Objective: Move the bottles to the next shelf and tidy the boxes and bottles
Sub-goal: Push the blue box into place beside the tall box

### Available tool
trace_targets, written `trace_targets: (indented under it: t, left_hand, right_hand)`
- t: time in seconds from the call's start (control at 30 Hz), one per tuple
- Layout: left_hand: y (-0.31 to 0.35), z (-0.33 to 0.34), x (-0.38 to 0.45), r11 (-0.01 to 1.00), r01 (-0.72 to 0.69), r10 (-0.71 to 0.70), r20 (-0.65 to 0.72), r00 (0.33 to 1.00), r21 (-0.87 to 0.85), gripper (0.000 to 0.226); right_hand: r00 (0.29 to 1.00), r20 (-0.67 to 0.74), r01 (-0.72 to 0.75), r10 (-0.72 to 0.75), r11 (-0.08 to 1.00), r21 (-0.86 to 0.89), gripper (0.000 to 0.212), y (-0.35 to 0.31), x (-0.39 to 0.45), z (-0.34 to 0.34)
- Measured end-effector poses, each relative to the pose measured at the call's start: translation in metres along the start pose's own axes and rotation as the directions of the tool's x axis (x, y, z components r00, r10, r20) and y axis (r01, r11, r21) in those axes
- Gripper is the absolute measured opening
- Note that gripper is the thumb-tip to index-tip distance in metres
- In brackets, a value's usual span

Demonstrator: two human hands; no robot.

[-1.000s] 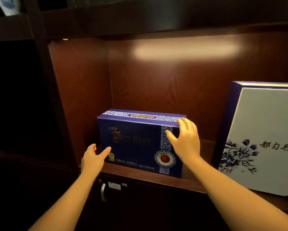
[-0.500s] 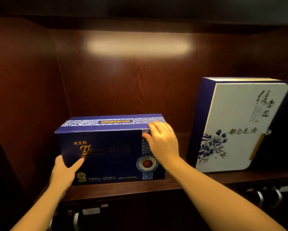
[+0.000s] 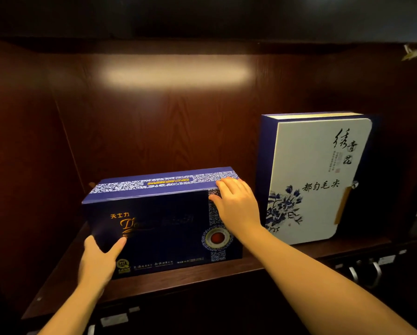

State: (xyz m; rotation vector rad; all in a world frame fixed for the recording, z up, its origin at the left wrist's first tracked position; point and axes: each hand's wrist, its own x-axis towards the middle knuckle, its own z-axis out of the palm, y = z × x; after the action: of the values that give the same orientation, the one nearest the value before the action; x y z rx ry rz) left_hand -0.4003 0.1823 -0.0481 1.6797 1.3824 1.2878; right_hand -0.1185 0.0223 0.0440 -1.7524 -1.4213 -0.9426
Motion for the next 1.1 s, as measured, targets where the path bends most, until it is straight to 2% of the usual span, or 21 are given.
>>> trace_targets:
  t: [0.43, 0.87, 1.1]
  left_hand:
    - [0.025, 0.035, -0.024, 1.0, 0.011, -0.012, 0.05, 0.999, 0.022, 0.056]
    - [0.032, 0.047, -0.03, 0.999, 0.01, -0.011, 0.041, 0.999, 0.031, 0.045]
    - [0.031, 0.048, -0.031, 0.998, 0.026, -0.028, 0.038, 0.999, 0.051, 0.048]
  right_hand:
    - [0.999, -0.024, -0.023, 0.024, 1.0, 0.012, 0.036, 0.046, -0.008, -0.011]
    - [0.999, 0.001, -0.035, 0.035, 0.999, 0.03, 0.038, 0.061, -0.01, -0.019]
    - [0.996, 0.059, -0.068, 0.064, 0.996, 0.055, 0.04, 0.061, -0.011, -0.021]
